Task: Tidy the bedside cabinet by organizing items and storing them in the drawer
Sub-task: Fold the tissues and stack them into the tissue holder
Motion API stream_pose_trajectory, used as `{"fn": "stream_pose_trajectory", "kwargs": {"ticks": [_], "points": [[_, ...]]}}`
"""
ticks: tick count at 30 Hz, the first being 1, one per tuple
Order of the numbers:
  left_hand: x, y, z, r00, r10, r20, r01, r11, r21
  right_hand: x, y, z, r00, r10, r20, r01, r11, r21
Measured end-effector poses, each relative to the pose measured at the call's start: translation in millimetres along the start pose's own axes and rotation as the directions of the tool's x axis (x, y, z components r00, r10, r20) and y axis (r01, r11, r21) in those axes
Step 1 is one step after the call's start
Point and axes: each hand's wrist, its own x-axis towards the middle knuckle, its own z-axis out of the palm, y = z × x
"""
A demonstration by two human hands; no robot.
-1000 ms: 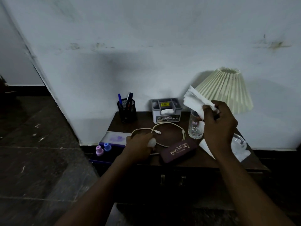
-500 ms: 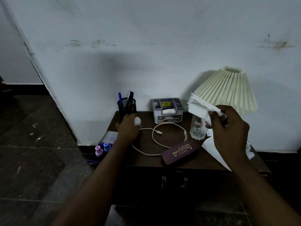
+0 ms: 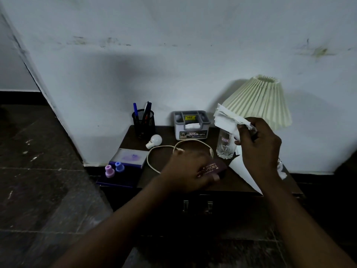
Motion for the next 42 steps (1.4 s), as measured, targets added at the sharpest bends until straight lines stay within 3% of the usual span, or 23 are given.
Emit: {"fn": "stream_pose_trajectory", "kwargs": {"ticks": [2,13,24,29,32,36,42], "points": [[-6,21,16,0.992,0.044,0.122,-0.053,0.996,0.078,1,-2,1,1.0,-0.002,-0.006,0.002,1.0,0.006],[-1,-38,-1,0.957,-0.215,0.196,0.199,0.975,0.097,-1,-3,-6,0.999,-0.02,0.027,0.02,1.0,-0.011],[-7,-115,-16,0.873,-0.468,0.14,0.452,0.882,0.133,0,-1,2,0.999,-0.028,0.042,0.03,0.999,-0.033],[-7,-109,-13,0.874,-0.466,0.137,0.45,0.883,0.132,2,-1,4,1.0,-0.009,0.02,0.01,0.999,-0.037],[-3,-95,-15,0.896,-0.442,0.035,0.435,0.891,0.13,4,-2,4,1.0,-0.003,0.015,0.004,0.999,-0.036],[35,-76,-25,0.9,-0.395,-0.184,0.4,0.917,-0.014,6,-2,-1,1.0,0.003,-0.01,-0.003,1.0,-0.026],[102,-83,-16,0.857,-0.511,-0.063,0.477,0.834,-0.279,7,4,-10,1.0,0.006,-0.003,-0.006,0.999,-0.044]]}}
